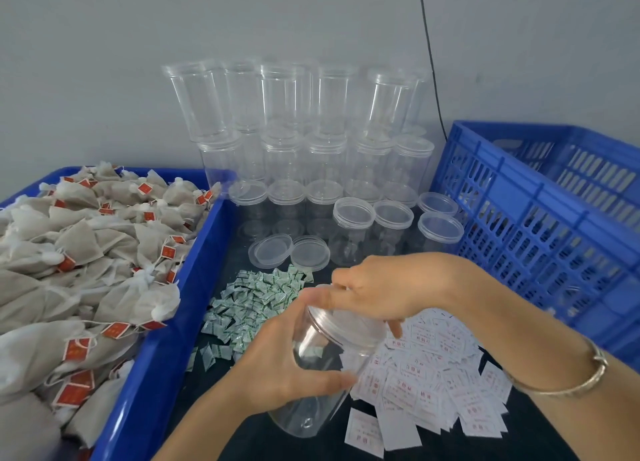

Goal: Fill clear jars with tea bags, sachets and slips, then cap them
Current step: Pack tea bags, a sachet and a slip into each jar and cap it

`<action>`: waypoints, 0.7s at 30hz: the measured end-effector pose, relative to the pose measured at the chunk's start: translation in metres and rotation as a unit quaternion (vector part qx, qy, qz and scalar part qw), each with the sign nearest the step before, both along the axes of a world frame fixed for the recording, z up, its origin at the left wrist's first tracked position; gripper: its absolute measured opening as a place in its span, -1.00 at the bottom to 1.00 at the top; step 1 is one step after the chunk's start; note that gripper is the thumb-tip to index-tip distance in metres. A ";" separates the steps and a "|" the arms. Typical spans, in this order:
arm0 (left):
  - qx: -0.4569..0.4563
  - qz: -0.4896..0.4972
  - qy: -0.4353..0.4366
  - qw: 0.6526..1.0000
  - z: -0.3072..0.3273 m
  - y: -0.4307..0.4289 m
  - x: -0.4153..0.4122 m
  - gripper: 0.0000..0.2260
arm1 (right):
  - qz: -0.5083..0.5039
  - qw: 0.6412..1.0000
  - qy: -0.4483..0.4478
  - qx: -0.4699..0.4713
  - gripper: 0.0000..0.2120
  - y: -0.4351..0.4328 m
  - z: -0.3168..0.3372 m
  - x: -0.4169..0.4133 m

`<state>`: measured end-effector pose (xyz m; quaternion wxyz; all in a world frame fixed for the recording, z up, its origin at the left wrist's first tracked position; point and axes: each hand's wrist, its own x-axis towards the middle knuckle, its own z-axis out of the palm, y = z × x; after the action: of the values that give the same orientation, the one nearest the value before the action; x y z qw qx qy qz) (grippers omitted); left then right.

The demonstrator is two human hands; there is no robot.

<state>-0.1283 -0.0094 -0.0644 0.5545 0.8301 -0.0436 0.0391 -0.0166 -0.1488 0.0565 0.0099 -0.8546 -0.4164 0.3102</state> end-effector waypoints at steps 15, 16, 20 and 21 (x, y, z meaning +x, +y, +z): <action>0.057 0.027 -0.003 0.998 -0.013 -0.003 0.002 -0.34 | 0.071 0.996 0.045 -0.026 -0.42 -0.002 -0.007 0.008; 0.054 0.022 -0.009 0.998 -0.014 -0.003 0.002 -0.35 | 0.092 0.994 0.064 -0.011 -0.32 -0.004 -0.006 0.009; 0.037 0.032 -0.001 0.999 -0.016 0.002 -0.001 -0.36 | 0.084 0.988 0.116 0.051 -0.09 -0.007 -0.012 0.012; 0.038 0.029 0.002 0.999 -0.017 0.003 -0.001 -0.36 | 0.053 0.993 0.090 0.048 -0.14 -0.005 -0.016 0.011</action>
<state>-0.1297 -0.0067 -0.0819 0.5209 0.8518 -0.0199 0.0521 -0.0052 -0.1533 0.0408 0.0718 -0.7985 -0.4728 0.3656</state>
